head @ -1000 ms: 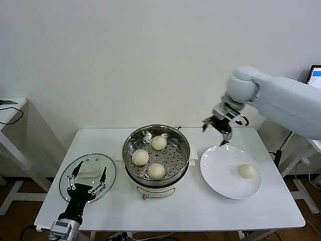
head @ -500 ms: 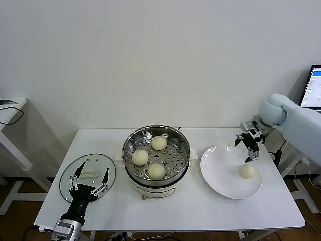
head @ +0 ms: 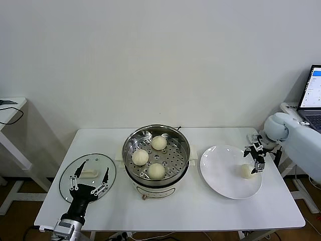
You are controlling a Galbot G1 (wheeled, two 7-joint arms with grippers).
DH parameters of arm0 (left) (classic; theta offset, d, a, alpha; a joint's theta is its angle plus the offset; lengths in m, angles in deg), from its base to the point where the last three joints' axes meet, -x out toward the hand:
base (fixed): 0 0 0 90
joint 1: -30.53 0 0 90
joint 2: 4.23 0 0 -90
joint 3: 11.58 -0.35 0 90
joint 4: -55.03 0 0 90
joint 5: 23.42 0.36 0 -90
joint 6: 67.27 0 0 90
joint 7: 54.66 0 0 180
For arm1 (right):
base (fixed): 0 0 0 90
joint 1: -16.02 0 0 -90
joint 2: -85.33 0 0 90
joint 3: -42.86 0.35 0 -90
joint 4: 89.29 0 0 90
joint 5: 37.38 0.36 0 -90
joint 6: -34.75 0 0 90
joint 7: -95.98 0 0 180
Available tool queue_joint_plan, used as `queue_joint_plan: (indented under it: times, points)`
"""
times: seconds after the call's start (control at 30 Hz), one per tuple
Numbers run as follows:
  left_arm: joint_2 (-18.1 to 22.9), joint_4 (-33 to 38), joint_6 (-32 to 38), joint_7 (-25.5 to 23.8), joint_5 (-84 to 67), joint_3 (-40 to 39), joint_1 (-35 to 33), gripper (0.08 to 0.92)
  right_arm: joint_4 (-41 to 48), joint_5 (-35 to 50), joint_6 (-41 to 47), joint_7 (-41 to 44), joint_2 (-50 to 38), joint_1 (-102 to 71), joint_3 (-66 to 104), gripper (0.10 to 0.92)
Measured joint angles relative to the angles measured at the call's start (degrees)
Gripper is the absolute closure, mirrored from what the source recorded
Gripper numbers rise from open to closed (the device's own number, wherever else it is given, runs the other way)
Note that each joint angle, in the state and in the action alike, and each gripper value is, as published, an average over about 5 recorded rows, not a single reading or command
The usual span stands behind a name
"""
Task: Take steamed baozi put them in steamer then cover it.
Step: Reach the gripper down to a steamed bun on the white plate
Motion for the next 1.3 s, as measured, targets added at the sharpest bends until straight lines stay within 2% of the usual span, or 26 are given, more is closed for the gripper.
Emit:
queue_joint_plan:
  times: [1.13,1.3]
  points:
    - [0.1,-0.7,0.1,0.0,0.0,0.3,0.3,0.177,7.1,-7.5,-2.3,-1.4,4.8,-6.2,6.9,0.203]
    - [0.1,-0.7,0.1,0.0,0.0,0.3,0.3,0.177,7.4,-7.7,-2.4,-1.4,5.3,-6.3,7.1,0.237]
